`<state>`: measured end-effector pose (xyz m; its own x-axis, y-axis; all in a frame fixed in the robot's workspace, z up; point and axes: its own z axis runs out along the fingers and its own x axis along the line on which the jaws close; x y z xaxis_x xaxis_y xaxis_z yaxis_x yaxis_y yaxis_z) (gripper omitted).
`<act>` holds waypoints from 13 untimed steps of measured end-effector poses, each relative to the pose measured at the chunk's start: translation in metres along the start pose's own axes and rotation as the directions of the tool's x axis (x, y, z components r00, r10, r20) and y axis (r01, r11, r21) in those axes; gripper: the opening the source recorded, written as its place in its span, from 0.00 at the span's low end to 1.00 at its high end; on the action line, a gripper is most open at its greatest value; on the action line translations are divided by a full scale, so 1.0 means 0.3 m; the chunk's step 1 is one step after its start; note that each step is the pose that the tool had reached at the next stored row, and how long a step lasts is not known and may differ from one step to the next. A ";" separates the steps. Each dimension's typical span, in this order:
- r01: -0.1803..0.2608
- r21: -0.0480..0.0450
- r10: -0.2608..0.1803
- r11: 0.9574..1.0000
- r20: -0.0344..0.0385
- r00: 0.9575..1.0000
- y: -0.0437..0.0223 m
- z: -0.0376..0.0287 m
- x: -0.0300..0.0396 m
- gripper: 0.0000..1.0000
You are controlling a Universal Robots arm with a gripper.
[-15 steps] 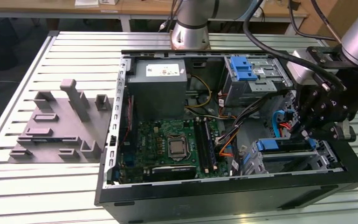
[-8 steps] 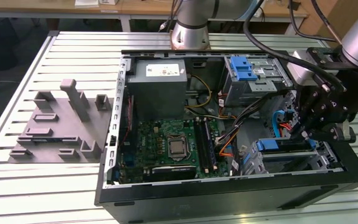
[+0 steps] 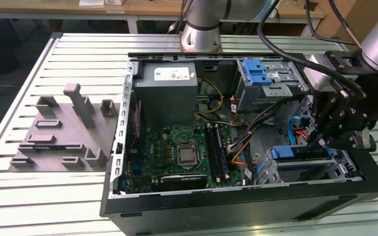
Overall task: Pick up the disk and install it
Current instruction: 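Insert the first disk wire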
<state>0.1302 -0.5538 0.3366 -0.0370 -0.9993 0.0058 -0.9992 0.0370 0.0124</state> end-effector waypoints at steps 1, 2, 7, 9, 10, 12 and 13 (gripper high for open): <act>0.000 0.000 0.000 1.000 0.000 1.000 -0.001 0.001 0.000 0.16; 0.000 -0.001 0.000 1.000 0.000 1.000 -0.002 0.002 0.000 0.16; 0.000 -0.004 0.000 1.000 0.000 1.000 -0.009 0.007 0.000 0.16; 0.000 -0.005 0.000 1.000 0.000 1.000 -0.010 0.009 0.000 0.16; 0.000 -0.005 0.000 1.000 0.000 1.000 -0.011 0.009 0.000 0.16; 0.000 -0.005 0.000 1.000 0.000 1.000 -0.012 0.011 0.000 0.16; 0.000 -0.005 0.000 1.000 0.000 1.000 -0.013 0.011 0.000 0.16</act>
<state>0.1340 -0.5539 0.3332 -0.0372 -0.9993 0.0058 -0.9991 0.0373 0.0178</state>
